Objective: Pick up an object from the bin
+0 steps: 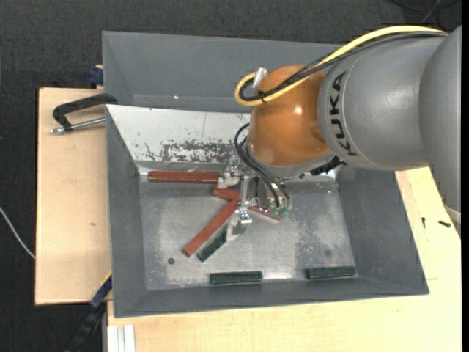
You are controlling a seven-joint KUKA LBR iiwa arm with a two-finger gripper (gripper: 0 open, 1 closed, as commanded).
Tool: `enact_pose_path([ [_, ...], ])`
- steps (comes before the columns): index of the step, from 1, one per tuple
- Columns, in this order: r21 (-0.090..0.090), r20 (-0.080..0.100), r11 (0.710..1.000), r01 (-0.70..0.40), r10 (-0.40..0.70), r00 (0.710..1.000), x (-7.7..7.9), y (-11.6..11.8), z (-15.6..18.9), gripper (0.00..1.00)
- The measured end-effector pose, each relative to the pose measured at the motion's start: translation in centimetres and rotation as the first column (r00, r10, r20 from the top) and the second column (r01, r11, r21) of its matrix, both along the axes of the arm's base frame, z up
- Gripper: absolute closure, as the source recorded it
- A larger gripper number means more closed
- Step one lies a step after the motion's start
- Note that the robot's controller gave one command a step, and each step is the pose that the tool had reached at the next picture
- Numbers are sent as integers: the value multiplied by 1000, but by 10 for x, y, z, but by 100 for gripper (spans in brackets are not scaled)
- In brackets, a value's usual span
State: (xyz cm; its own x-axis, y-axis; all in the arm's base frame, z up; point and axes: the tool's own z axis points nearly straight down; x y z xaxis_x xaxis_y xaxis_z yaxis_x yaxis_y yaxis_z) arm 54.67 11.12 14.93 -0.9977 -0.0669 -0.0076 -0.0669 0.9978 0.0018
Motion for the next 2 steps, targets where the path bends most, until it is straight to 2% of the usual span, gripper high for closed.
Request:
enact_pose_path([
  [1, 1, -4, 999, -46, 46, 999, 22, -14, -63, 0],
  [2, 2, -4, 999, -45, 45, 999, 19, -12, -55, 100],
])
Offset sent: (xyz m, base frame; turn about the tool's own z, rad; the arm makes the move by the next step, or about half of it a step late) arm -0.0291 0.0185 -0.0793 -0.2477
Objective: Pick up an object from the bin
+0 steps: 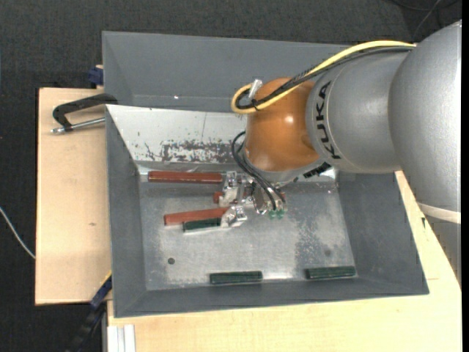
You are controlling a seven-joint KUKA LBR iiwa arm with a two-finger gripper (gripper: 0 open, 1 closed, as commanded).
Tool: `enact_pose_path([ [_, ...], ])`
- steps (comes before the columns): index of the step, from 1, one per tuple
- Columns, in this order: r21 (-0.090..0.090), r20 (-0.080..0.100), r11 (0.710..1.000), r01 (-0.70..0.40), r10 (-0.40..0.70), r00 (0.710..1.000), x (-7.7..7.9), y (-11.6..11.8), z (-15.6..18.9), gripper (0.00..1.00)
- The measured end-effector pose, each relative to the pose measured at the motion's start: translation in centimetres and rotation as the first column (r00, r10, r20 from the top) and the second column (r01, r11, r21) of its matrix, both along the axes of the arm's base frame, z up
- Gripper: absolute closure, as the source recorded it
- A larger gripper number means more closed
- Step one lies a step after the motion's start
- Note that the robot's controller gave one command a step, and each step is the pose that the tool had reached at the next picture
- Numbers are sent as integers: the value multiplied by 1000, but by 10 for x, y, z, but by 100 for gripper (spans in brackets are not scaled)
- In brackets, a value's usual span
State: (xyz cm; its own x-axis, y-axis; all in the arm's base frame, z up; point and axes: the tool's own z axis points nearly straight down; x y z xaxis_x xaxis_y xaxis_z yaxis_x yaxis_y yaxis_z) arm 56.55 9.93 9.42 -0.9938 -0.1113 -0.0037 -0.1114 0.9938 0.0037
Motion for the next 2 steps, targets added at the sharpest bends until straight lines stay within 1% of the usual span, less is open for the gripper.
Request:
enact_pose_path([
  [1, 0, 0, 1000, 0, 0, 1000, 0, 0, 0, 100],
  [2, -3, -3, 998, -59, 59, 998, 0, 3, 8, 100],
])
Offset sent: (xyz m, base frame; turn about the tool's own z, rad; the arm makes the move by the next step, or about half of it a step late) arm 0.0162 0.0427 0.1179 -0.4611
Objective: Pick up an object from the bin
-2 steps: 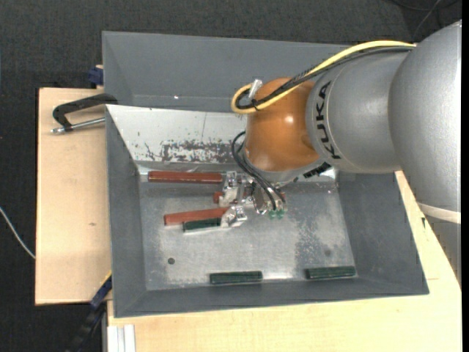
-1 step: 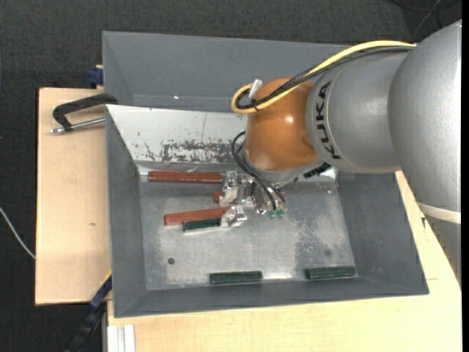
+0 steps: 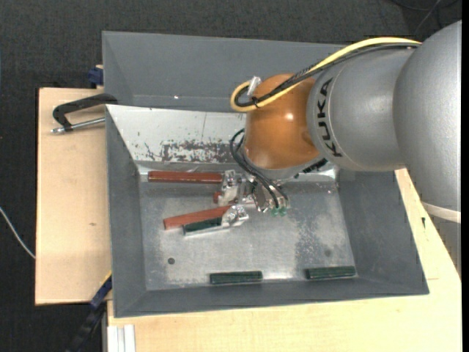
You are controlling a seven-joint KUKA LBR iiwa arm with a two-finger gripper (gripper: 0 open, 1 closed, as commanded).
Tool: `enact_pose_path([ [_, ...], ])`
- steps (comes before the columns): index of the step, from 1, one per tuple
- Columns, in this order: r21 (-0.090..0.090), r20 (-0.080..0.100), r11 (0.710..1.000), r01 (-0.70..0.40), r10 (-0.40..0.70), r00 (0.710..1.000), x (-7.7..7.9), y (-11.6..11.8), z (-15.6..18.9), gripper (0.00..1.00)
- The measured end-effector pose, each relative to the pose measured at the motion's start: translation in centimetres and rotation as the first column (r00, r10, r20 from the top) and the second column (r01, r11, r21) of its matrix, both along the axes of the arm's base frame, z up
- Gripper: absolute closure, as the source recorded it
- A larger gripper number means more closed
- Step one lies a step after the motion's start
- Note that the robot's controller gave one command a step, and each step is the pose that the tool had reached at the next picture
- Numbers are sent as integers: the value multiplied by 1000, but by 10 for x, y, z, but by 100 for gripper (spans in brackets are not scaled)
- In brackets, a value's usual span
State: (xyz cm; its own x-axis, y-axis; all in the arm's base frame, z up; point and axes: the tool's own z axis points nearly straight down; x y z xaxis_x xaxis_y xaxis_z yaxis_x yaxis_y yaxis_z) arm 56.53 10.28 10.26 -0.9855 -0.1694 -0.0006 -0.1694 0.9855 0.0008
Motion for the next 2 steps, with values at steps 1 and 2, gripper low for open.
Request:
enact_pose_path([
  [1, 0, 8, 949, -316, 316, 949, 22, -2, 26, 100],
  [2, 1, 0, 888, -459, 459, 888, 18, -9, 79, 100],
])
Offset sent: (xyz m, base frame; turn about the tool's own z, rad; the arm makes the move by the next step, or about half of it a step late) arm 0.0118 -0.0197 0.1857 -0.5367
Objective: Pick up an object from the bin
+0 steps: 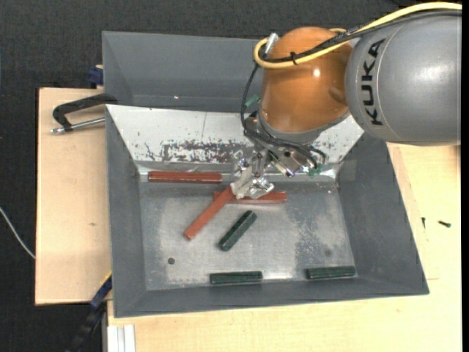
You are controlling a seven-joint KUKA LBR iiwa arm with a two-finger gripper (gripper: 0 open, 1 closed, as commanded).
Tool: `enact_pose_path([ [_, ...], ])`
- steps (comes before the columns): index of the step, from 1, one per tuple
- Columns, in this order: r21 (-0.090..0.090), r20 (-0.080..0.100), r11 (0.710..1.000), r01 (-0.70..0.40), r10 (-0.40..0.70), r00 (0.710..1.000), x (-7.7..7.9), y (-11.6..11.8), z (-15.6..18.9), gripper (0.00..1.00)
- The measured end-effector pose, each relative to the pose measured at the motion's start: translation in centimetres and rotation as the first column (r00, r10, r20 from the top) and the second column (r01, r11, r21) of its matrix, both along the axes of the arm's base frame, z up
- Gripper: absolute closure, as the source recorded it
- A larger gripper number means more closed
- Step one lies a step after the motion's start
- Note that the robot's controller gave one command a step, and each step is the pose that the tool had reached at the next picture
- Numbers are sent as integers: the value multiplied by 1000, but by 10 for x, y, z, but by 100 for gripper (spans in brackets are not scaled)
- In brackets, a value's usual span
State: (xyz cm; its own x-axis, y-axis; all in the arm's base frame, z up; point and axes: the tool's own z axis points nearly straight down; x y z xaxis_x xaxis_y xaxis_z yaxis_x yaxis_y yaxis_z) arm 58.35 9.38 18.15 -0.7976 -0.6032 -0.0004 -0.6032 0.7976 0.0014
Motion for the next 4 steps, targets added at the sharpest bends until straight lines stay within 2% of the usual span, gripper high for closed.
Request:
enact_pose_path([
  [1, 2, 3, 994, 107, -107, 994, -9, 4, 68, 100],
  [2, 0, -5, 983, -184, 184, 983, -17, 11, -44, 0],
  [3, 1, 2, 983, -182, 182, 983, -16, 12, -39, 0],
  [4, -5, 2, 867, -498, 498, 867, -10, 16, -103, 100],
])
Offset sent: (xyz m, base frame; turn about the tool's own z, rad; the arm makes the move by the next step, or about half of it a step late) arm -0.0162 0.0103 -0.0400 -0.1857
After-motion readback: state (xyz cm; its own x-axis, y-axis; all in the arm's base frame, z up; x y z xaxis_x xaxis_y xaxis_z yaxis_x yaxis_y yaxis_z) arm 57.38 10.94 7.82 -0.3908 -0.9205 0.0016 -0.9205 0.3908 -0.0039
